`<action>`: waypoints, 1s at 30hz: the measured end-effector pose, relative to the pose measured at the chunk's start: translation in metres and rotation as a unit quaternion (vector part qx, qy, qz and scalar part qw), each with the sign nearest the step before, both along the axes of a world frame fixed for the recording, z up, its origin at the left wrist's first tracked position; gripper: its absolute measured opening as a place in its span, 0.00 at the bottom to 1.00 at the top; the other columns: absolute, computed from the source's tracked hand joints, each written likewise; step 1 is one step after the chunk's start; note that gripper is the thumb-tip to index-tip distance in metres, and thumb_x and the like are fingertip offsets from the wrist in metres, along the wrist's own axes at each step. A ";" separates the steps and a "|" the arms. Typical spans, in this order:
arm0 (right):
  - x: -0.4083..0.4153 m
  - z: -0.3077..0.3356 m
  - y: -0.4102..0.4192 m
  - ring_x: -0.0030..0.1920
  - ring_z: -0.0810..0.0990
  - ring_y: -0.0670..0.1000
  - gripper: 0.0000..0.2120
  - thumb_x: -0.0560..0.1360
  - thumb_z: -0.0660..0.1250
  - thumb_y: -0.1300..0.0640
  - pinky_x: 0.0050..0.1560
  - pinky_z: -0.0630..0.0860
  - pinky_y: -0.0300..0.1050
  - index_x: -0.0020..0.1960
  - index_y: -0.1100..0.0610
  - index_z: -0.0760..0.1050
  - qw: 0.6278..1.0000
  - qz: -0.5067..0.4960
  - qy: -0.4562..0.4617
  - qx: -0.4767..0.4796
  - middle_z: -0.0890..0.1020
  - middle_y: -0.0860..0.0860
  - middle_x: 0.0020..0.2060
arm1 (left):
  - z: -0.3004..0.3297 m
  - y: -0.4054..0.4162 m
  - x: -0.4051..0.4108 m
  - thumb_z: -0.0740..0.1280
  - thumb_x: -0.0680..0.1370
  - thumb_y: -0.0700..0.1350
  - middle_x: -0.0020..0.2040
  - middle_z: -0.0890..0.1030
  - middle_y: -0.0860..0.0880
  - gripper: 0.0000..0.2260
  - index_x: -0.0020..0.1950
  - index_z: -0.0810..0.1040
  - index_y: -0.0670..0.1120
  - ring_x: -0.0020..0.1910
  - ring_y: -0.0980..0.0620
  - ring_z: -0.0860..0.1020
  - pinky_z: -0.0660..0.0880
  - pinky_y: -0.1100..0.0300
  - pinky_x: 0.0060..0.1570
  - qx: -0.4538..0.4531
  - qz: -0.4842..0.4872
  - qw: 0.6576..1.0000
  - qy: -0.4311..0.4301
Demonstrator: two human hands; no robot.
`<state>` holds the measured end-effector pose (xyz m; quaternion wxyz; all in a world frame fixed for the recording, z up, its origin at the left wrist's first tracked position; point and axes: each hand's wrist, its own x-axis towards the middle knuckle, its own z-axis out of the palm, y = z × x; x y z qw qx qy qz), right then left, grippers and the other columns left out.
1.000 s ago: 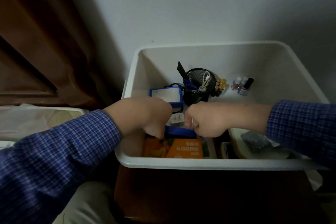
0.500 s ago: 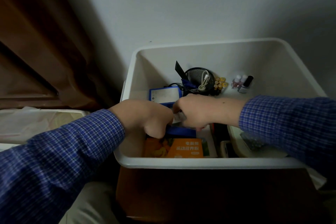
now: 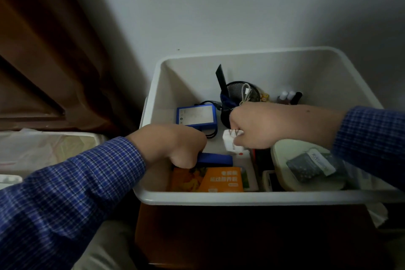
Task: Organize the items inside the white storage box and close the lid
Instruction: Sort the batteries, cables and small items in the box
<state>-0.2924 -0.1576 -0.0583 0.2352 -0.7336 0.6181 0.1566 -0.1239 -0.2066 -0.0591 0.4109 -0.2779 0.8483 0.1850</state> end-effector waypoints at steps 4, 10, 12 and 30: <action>-0.002 -0.004 0.014 0.29 0.69 0.51 0.12 0.77 0.65 0.53 0.27 0.63 0.42 0.37 0.58 0.73 1.000 -0.010 0.008 -0.004 0.70 0.51 0.27 | 0.000 0.001 0.002 0.63 0.81 0.42 0.57 0.80 0.45 0.14 0.66 0.76 0.45 0.54 0.47 0.79 0.77 0.55 0.55 -0.002 0.009 1.000 0.004; -0.001 -0.009 0.018 0.39 0.81 0.52 0.08 0.76 0.66 0.55 0.31 0.69 0.42 0.51 0.56 0.80 0.999 0.006 0.040 0.006 0.83 0.53 0.43 | -0.004 0.002 0.002 0.62 0.82 0.50 0.57 0.81 0.47 0.15 0.66 0.77 0.47 0.54 0.48 0.79 0.77 0.55 0.57 -0.019 -0.003 0.999 0.026; -0.003 -0.013 0.016 0.42 0.83 0.53 0.07 0.76 0.66 0.58 0.34 0.71 0.44 0.52 0.57 0.81 1.000 0.005 0.026 0.016 0.84 0.55 0.46 | -0.005 0.002 0.002 0.62 0.83 0.51 0.59 0.80 0.47 0.15 0.67 0.76 0.48 0.55 0.49 0.79 0.75 0.56 0.55 -0.023 -0.007 0.999 0.030; -0.005 -0.023 0.014 0.53 0.76 0.54 0.15 0.75 0.70 0.48 0.53 0.73 0.52 0.60 0.50 0.76 0.994 0.078 0.065 0.037 0.80 0.49 0.46 | -0.014 0.003 -0.002 0.67 0.79 0.57 0.54 0.79 0.48 0.17 0.62 0.73 0.48 0.49 0.50 0.79 0.75 0.57 0.48 0.036 0.025 0.999 0.004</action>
